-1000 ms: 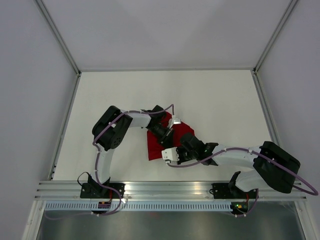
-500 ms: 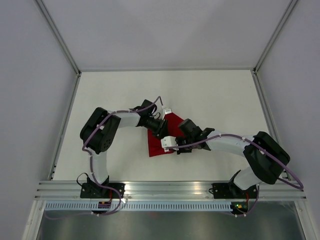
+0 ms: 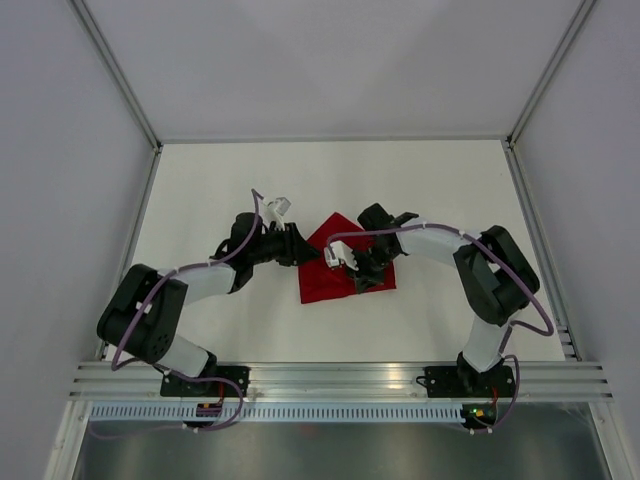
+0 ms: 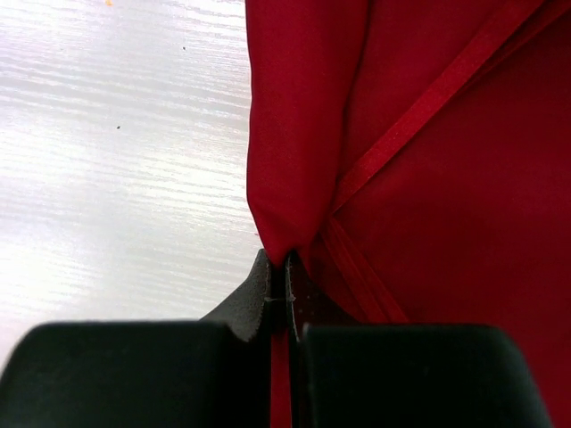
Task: Fold the napkin, place the utensils inside, and roll it up
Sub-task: Roll the napkin with the utensil
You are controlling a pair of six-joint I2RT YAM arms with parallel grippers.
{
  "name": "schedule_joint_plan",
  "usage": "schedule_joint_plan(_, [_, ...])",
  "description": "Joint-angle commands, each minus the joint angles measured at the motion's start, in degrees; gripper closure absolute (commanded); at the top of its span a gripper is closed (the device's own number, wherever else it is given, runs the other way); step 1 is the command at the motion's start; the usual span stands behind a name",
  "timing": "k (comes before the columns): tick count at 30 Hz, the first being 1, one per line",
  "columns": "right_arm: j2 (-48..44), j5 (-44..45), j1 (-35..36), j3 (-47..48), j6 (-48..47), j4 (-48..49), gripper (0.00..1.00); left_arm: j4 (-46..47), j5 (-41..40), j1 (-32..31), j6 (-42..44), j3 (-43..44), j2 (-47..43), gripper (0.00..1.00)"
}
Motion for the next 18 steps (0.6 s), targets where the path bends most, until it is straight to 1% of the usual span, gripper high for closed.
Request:
schedule_joint_plan(1, [6.68,-5.42,-2.64,5.70,-5.67,-12.36,0.99,16.99,-11.37,-0.82,-4.43,-5.17,-6.86,0.57])
schedule_joint_plan(2, [7.83,-6.56,-3.60,6.93,-6.98,-13.79,1.00,16.38,-12.95,-1.52,-2.50,-5.97,-8.10,0.56])
schedule_joint_plan(3, [8.97,-7.09,-3.96,9.29,-7.69,-15.28,1.00,14.64,-15.75,-3.53,2.65,-6.15,-9.07,0.56])
schedule_joint_plan(5, [12.40,-8.67,-5.27,11.59,-9.53,-19.41,1.00,12.96,-20.33,-6.26,9.52,-7.11,-12.32,0.55])
schedule_joint_plan(6, [14.68,-9.12,-5.71,13.78,-10.24,-20.73,1.00,13.73,-23.48,-7.84,10.78,-7.72,-13.20,0.55])
schedule_joint_plan(8, [16.97,-10.43,-7.03,17.12,-11.99,-24.86,1.00,15.93,-27.45,-8.99,12.37,-10.61,-16.54,0.54])
schedule_joint_plan(9, [19.33,-10.87,-7.38,18.27,-12.79,-27.57,1.00,17.07,-30.95,-9.60,12.55,-11.76,-17.94,0.54])
schedule_joint_plan(11, [21.54,-12.01,-8.35,21.60,-14.63,-30.40,1.00,18.75,-33.52,-10.57,14.91,-13.18,-21.01,0.52])
schedule_joint_plan(13, [24.27,-12.72,-9.14,23.98,-15.52,-34.25,0.99,18.05,-36.43,-13.29,18.07,-12.92,-22.25,0.51])
schedule_joint_plan(14, [25.15,-12.98,-9.32,26.26,-15.70,-35.41,1.00,17.87,-38.26,-15.91,21.83,-12.74,-22.70,0.51])
schedule_joint_plan(16, [27.61,-13.42,-9.85,28.12,-16.57,-38.40,1.00,15.95,-40.29,-18.74,26.06,-10.91,-22.44,0.51])
schedule_joint_plan(17, [28.32,-13.43,-9.94,29.00,-16.66,-39.28,0.99,14.20,-41.43,-20.32,30.09,-10.29,-22.26,0.51])
schedule_joint_plan(18, [29.71,-13.51,-9.94,30.66,-16.66,-40.59,0.99,13.31,-43.18,-22.94,32.91,-9.67,-21.13,0.50])
